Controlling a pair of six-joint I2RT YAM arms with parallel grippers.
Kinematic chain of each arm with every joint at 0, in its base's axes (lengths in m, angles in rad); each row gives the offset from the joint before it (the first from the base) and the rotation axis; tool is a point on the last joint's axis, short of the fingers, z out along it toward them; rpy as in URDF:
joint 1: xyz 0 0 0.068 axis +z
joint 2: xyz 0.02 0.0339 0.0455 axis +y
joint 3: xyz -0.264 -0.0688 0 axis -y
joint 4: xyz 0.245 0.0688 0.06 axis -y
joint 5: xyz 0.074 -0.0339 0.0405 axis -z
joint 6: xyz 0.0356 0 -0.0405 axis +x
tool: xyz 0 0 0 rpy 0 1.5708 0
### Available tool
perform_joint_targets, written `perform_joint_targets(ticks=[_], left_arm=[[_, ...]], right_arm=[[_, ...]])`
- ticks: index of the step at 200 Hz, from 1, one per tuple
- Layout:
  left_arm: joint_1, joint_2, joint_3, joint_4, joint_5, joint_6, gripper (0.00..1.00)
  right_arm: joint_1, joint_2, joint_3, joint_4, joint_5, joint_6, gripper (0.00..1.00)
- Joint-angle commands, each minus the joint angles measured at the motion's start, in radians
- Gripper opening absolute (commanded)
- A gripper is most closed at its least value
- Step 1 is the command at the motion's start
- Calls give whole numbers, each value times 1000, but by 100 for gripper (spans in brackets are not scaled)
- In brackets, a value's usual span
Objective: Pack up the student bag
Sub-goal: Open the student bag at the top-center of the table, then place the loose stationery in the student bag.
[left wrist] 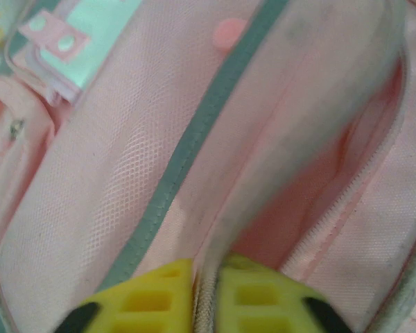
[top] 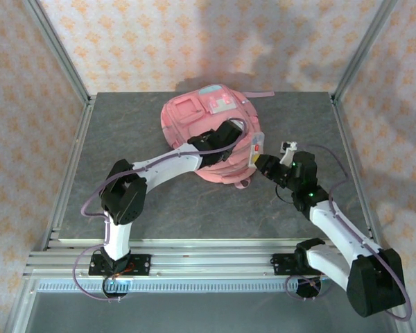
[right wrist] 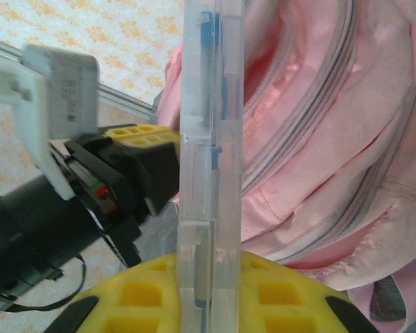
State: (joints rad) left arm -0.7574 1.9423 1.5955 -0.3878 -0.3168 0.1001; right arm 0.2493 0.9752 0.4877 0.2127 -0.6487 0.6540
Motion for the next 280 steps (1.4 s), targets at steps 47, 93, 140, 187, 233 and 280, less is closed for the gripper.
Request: perform_joint_targets(ticks=[47, 93, 140, 187, 233, 280], left_arm=[[58, -28, 86, -14, -9, -23, 0], [59, -146, 58, 49, -7, -91, 0], [58, -232, -20, 138, 1, -106, 0], [53, -226, -10, 130, 53, -149, 0], [32, -208, 7, 128, 95, -199, 0], [33, -194, 11, 115, 100, -212, 0]], right_arm=[[-5, 87, -5, 153, -132, 42, 10], [50, 222, 85, 239, -217, 72, 11], [100, 342, 144, 356, -208, 146, 10], [100, 482, 313, 260, -85, 244, 11], [115, 617, 416, 319, 21, 398, 22], [143, 583, 393, 236, 45, 318, 46]])
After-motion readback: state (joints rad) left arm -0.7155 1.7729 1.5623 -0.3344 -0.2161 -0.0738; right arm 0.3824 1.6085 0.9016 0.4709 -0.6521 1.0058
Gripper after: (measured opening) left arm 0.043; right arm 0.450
